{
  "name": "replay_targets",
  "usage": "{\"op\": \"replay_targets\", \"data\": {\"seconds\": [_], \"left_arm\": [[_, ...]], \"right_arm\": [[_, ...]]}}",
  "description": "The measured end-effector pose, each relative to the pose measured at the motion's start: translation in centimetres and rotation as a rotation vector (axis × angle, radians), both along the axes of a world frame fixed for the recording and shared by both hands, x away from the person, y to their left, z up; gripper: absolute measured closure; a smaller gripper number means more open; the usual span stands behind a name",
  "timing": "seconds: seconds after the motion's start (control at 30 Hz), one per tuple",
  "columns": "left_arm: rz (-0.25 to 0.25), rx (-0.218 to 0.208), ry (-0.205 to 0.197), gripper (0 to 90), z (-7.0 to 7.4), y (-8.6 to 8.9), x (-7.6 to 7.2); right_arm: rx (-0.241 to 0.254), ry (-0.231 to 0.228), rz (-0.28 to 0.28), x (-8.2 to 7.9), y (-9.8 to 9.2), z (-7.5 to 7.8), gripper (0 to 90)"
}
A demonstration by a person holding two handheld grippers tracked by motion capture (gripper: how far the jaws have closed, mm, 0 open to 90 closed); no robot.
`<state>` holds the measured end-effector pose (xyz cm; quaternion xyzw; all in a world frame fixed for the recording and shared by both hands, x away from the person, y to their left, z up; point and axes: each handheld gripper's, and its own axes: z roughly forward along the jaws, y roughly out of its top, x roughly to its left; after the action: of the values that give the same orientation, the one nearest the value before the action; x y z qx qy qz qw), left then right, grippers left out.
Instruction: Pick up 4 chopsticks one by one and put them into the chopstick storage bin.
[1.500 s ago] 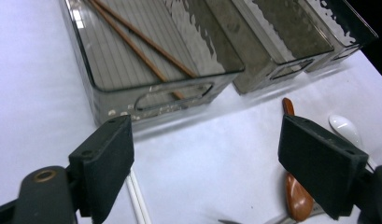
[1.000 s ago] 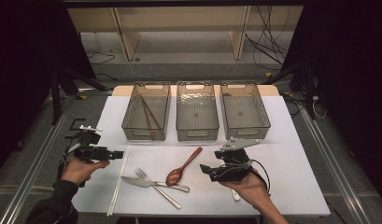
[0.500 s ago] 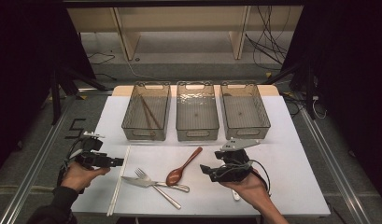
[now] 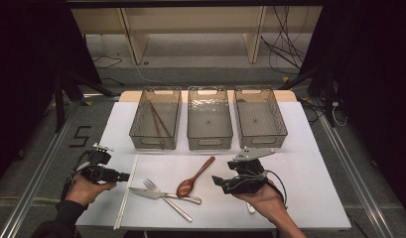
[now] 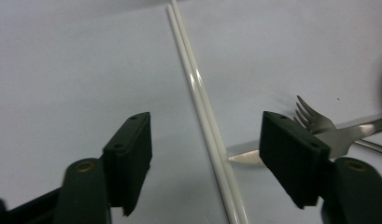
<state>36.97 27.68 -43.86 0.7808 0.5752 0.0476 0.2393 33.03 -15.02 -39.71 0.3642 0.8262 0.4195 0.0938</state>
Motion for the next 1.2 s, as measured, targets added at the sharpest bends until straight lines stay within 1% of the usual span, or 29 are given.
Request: {"op": "replay_targets", "data": {"seconds": [0.13, 0.2, 0.23, 0.47, 0.53, 0.7, 0.77, 0.9, 1.13, 1.2], "left_arm": [[-0.014, 0.004, 0.025, 44.3, -0.4, -0.1, 0.0], [-0.018, 0.012, 0.034, 47.2, -0.5, -0.1, 0.0], [-0.018, 0.009, 0.038, 48.5, -0.7, -0.1, 0.1], [-0.016, 0.024, 0.074, 55.5, -1.8, -0.2, 0.6], [-0.014, 0.023, 0.079, 56.1, -1.9, -0.3, 0.6], [-0.015, 0.043, 0.095, 57.5, -2.3, -0.4, 0.7], [-0.018, 0.045, 0.1, 57.8, -2.4, -0.5, 0.7], [-0.026, 0.073, 0.103, 59.2, -2.4, -0.8, 0.7], [-0.025, 0.087, 0.118, 60.6, -2.7, -0.9, 0.7], [-0.033, 0.107, 0.115, 61.1, -2.7, -1.1, 0.7]], "right_arm": [[0.001, 0.0, 0.0, 0.0, 0.0, 0.0, 28.7], [0.0, -0.001, 0.0, 0.0, 0.0, 0.0, 28.7], [0.001, 0.0, 0.0, 0.0, 0.0, 0.0, 28.7], [-0.004, 0.002, 0.004, 0.0, 0.2, -0.1, 28.7], [-0.007, 0.003, 0.006, 0.0, 0.2, -0.1, 28.7], [-0.007, 0.003, 0.007, 0.0, 0.2, -0.1, 28.7], [-0.006, 0.003, 0.007, 0.0, 0.2, -0.1, 28.8], [-0.006, 0.002, 0.006, 0.0, 0.2, -0.1, 28.8], [-0.006, 0.003, 0.006, 0.0, 0.2, -0.1, 28.7], [-0.005, 0.002, 0.007, 0.0, 0.2, -0.1, 28.8]]}}
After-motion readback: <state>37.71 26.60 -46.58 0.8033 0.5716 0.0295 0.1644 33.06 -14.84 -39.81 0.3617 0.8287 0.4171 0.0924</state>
